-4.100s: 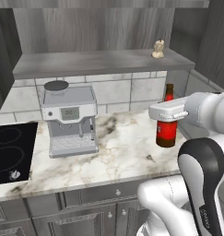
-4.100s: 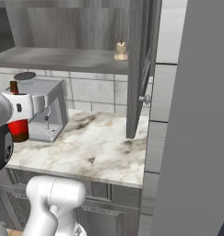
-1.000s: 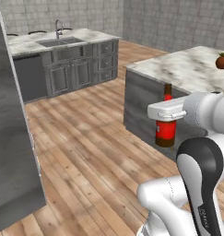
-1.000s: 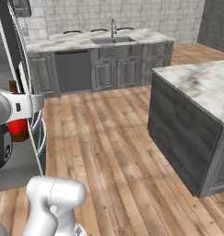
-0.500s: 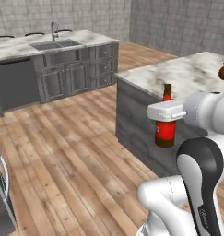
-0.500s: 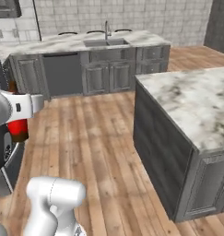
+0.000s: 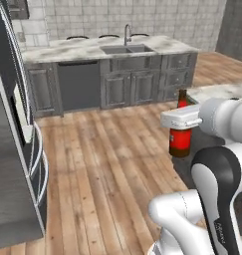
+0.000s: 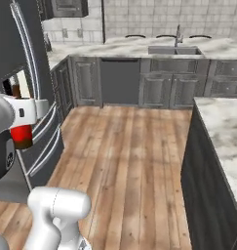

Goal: Get the candle and the beer from the cabinet and move them to the dining counter.

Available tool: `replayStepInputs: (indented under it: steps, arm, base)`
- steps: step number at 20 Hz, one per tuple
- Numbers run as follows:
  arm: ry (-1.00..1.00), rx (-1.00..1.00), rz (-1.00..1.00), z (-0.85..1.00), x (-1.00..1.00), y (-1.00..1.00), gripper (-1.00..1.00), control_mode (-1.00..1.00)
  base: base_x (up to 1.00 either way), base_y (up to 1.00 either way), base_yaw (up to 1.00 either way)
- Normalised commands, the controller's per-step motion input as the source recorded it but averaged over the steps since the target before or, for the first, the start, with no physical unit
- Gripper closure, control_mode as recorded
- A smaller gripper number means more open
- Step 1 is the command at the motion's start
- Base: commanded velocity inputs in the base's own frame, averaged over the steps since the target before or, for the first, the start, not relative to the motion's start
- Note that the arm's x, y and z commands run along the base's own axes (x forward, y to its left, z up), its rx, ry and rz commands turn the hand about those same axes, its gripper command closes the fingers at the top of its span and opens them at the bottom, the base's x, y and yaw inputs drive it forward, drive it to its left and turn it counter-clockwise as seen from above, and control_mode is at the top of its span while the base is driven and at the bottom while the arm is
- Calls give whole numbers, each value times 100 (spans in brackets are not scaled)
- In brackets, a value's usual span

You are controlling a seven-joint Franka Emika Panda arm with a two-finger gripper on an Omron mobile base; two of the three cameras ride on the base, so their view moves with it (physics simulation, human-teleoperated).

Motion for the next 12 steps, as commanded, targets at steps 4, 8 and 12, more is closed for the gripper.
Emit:
replayStepInputs:
  steps: [4, 8, 12]
  arm:
    - [0, 0, 0, 0, 0, 0, 100, 100]
    - [0, 0, 0, 0, 0, 0, 100, 100]
    - [0, 0, 0, 0, 0, 0, 100, 100]
  base:
    - [86, -49, 44]
    - [97, -30, 14]
    - [100, -19, 13]
